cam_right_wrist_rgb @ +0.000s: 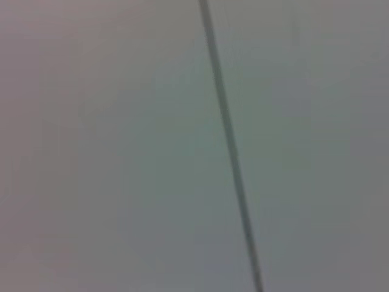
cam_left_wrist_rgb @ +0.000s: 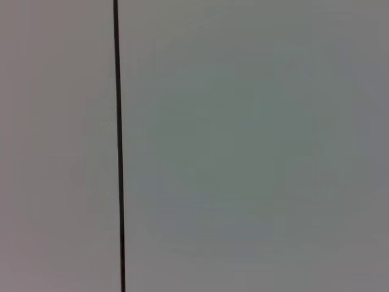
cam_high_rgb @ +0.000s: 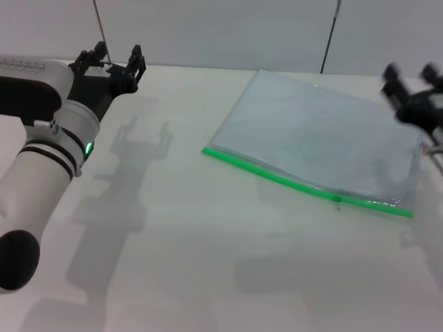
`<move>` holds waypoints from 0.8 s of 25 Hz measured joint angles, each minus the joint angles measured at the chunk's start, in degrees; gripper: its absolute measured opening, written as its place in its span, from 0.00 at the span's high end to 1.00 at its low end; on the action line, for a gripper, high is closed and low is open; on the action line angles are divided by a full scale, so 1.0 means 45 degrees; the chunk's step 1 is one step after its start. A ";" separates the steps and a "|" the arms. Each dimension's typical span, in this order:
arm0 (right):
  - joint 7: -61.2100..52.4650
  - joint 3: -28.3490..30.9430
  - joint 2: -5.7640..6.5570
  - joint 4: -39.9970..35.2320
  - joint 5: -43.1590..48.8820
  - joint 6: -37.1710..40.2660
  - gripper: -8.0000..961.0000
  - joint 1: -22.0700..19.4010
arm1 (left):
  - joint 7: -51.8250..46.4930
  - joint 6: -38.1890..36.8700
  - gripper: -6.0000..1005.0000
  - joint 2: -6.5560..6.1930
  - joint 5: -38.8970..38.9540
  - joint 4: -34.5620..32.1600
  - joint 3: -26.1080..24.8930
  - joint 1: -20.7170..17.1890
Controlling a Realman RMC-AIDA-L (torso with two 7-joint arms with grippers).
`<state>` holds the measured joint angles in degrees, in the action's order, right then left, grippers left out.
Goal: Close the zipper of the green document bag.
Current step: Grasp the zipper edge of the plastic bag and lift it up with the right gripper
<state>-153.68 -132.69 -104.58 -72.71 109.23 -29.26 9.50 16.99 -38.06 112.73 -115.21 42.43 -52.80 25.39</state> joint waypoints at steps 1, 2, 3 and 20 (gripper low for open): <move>0.0030 0.0104 0.0136 -0.0145 0.0022 0.0691 0.32 -0.0017 | 0.0012 0.0000 0.35 0.0001 0.0000 -0.0009 0.0001 0.0000; 0.0030 0.0104 0.0136 -0.0145 0.0022 0.0691 0.32 -0.0017 | 0.0012 0.0000 0.35 0.0001 0.0000 -0.0009 0.0001 0.0000; 0.0049 0.0201 0.0395 -0.0386 0.0076 0.1427 0.32 -0.0069 | 0.0039 0.0002 0.35 0.0003 0.0000 -0.0014 0.0001 -0.0006; 0.2198 0.0902 0.3065 -0.2896 0.1808 0.7704 0.32 -0.0832 | 0.0032 0.0099 0.35 0.0002 0.0042 -0.0351 -0.0024 -0.0068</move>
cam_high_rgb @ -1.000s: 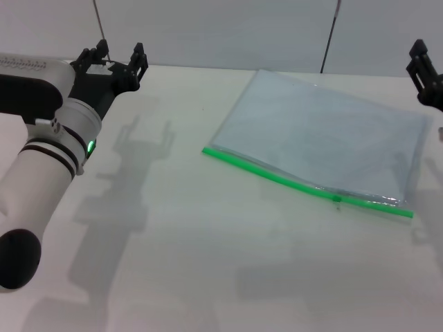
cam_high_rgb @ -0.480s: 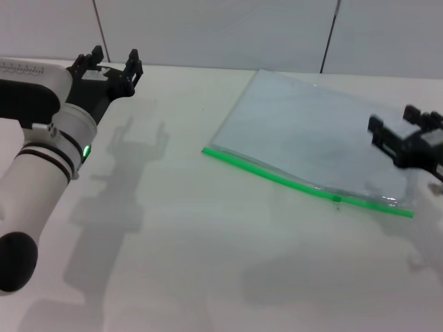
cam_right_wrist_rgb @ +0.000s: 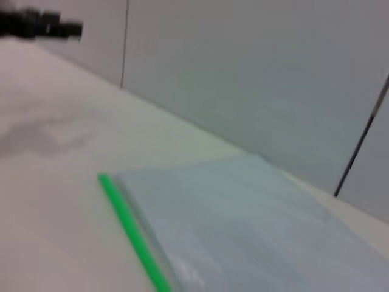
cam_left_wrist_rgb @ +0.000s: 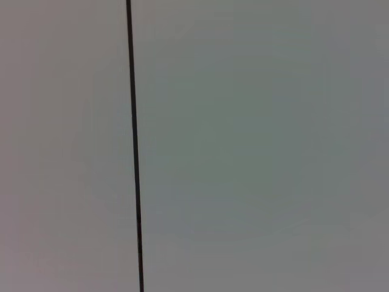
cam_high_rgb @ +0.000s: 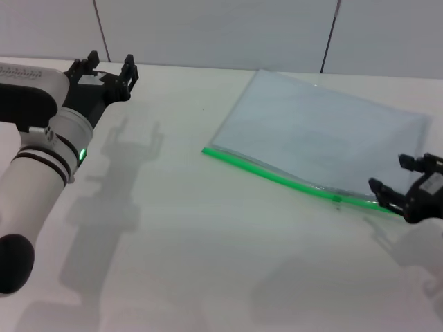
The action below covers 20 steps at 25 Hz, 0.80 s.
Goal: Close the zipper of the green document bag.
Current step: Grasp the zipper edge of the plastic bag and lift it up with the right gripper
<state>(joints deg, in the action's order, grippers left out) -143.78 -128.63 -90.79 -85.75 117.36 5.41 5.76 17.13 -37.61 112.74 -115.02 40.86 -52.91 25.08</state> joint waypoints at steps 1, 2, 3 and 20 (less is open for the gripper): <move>0.0181 0.0071 -0.0006 0.0079 0.0002 0.0168 0.32 -0.0002 | -0.0001 0.0000 0.35 -0.0005 0.0006 -0.0008 0.0000 -0.0005; 0.0331 0.0110 -0.0012 0.0117 0.0003 0.0314 0.32 -0.0002 | -0.0002 0.0000 0.35 -0.0009 0.0012 -0.0014 0.0000 -0.0009; 0.0497 0.0145 -0.0013 0.0137 0.0004 0.0444 0.32 -0.0005 | -0.0003 0.0001 0.35 -0.0010 0.0026 -0.0019 0.0000 -0.0016; 0.4135 0.1609 -0.1418 0.0698 0.0091 0.2102 0.32 -0.0706 | -0.0018 0.0000 0.35 -0.0066 0.0073 -0.0155 0.0000 -0.0063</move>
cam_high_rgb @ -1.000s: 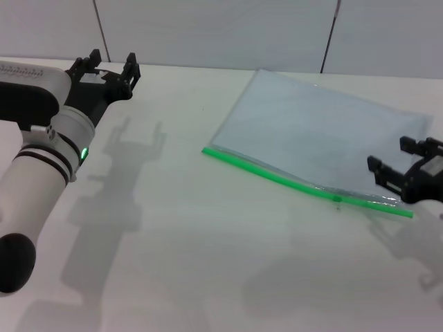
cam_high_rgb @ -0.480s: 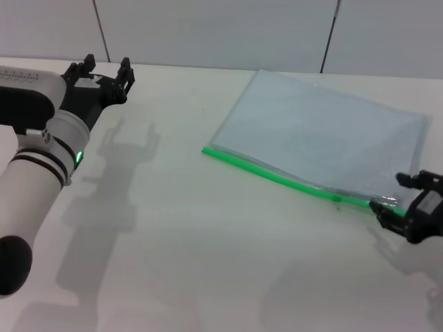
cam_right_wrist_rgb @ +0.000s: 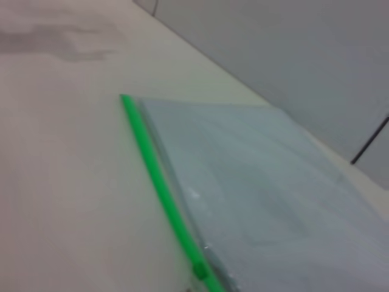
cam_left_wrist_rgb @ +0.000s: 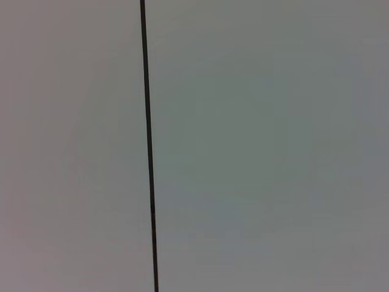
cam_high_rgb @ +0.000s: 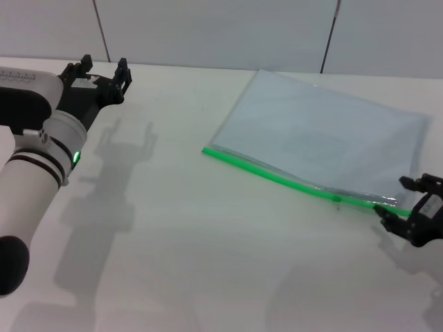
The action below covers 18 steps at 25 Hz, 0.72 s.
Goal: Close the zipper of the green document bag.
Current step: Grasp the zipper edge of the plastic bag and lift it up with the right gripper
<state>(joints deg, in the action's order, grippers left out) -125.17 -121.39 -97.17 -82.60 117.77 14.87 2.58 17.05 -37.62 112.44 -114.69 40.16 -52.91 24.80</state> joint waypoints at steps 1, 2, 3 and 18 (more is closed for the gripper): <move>0.0474 0.0324 -0.0308 0.0054 0.0085 0.0042 0.32 -0.0183 | 0.0000 0.0000 0.35 -0.0005 0.0000 0.0000 -0.0002 -0.0001; 0.0848 0.0587 -0.0543 0.0095 0.0150 0.0092 0.33 -0.0328 | 0.0000 0.0000 0.35 -0.0006 0.0001 0.0001 -0.0008 -0.0003; 0.1310 0.0859 -0.0822 0.0142 0.0214 0.0194 0.33 -0.0458 | 0.0000 0.0000 0.35 -0.0007 0.0000 0.0001 -0.0012 -0.0004; 0.6704 0.4977 -0.4057 0.0941 0.0274 0.3507 0.37 -0.1187 | -0.0016 0.0004 0.35 -0.0008 0.0012 0.0003 -0.0020 -0.0040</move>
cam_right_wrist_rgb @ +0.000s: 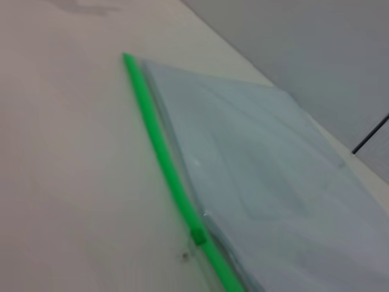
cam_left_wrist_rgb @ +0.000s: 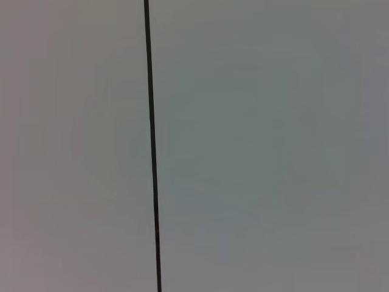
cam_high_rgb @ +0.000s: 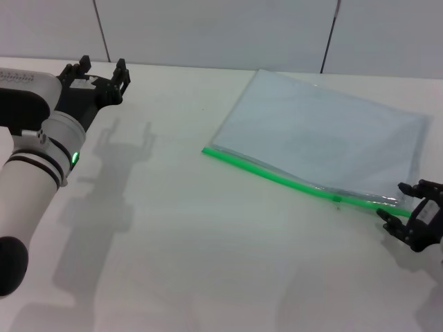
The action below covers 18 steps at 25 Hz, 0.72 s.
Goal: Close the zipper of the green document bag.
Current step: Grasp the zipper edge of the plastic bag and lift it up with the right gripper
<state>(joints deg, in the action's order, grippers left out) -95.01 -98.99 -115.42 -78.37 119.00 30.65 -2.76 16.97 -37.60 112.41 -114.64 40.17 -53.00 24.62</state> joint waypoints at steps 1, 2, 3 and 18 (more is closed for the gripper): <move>0.0199 0.0167 -0.0062 0.0034 -0.0028 0.0147 0.38 0.0001 | -0.0002 0.0002 0.35 0.0000 0.0002 0.0000 0.0000 -0.0002; 0.0295 0.0271 -0.0071 0.0066 -0.0095 0.0286 0.38 0.0035 | -0.0003 0.0003 0.35 0.0000 0.0004 0.0000 -0.0004 -0.0002; 0.0295 0.0271 -0.0071 0.0066 -0.0095 0.0286 0.39 0.0035 | -0.0003 0.0006 0.35 0.0000 0.0006 0.0000 -0.0008 -0.0003; 0.0240 0.0554 -0.0092 0.0162 0.0781 -0.0091 0.43 0.0163 | -0.0003 0.0016 0.35 0.0081 0.0008 -0.0138 -0.0156 0.0007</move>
<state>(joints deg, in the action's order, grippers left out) -93.93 -96.50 -115.84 -77.64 122.52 30.24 -2.03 16.96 -37.52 112.77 -114.61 39.55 -53.70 24.65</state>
